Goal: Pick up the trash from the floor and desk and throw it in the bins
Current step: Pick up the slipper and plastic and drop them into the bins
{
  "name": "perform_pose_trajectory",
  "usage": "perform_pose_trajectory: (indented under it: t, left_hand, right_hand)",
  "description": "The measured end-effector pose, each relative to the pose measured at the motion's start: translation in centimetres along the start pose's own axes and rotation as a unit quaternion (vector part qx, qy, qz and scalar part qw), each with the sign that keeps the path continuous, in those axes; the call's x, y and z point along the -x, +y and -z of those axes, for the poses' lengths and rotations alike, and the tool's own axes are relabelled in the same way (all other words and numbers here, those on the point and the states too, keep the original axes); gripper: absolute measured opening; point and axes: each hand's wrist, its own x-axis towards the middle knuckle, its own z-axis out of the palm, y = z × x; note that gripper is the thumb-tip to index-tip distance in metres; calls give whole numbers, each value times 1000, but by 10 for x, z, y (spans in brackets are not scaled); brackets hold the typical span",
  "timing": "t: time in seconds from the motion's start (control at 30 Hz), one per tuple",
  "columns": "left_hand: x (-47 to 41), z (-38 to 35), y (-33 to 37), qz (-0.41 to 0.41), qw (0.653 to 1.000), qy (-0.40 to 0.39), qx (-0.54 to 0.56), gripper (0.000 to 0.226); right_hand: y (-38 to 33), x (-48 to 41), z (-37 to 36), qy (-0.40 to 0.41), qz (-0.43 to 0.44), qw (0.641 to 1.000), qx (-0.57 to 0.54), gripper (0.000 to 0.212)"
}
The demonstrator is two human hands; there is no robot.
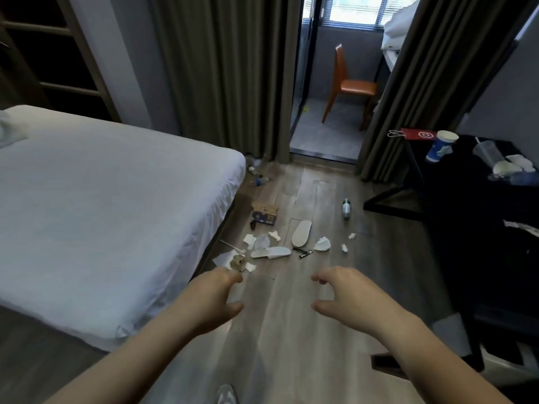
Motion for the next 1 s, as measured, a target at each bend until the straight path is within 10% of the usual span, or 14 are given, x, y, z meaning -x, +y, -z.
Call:
perform_pose_trajectory:
  t: [1.0]
  left_hand:
    - [-448,63,-93,27,998,-42,47,29]
  right_hand:
    - [104,-447,102,-55,-28,998,-29,35]
